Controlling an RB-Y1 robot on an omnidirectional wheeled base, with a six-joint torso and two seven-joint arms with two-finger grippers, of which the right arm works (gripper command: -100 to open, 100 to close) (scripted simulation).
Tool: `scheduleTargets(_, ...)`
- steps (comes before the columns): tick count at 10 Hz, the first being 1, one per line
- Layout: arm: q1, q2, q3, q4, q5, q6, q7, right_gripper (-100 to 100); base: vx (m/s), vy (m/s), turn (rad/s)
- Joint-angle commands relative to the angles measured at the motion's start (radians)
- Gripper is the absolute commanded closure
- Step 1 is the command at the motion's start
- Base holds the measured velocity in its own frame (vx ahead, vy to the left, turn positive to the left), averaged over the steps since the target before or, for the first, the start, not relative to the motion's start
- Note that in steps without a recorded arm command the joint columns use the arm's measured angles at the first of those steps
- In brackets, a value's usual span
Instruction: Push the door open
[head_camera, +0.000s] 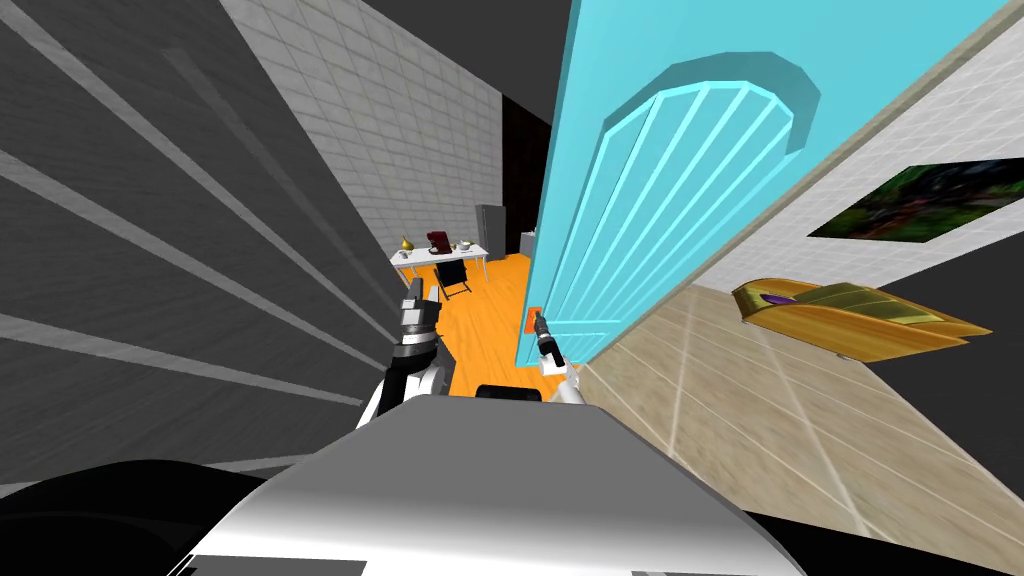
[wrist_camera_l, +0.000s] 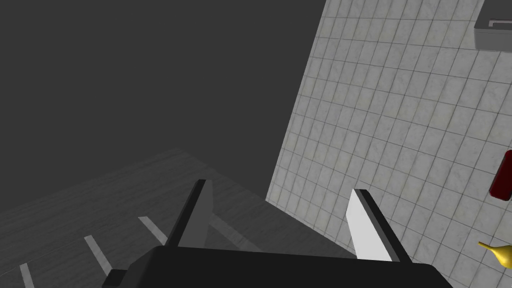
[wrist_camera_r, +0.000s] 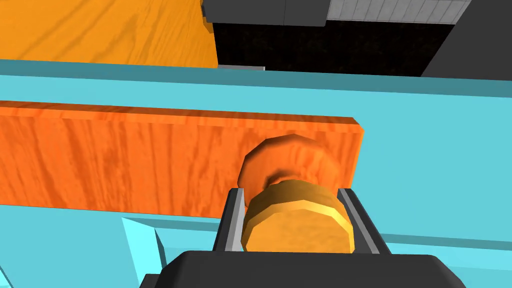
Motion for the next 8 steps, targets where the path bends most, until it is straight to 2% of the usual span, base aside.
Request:
scheduleTargets(1,-0.015,-0.01,-0.028,0.011,0.005,-0.012,-0.002,100,0.091,-0.012,-0.038)
scheduleTargets(4,-0.06,-0.015,-0.079,0.067,0.039,-0.027,-0.015,100,0.119,-0.019,-0.132)
scheduleTargets(5,-0.052,-0.018,-0.06,0.057,0.028,-0.022,-0.014,-100,-0.039,0.012,-0.054)
scheduleTargets(8,-0.048,-0.012,-0.053,0.047,0.025,-0.012,-0.016,-100,-0.189,0.061,-0.018)
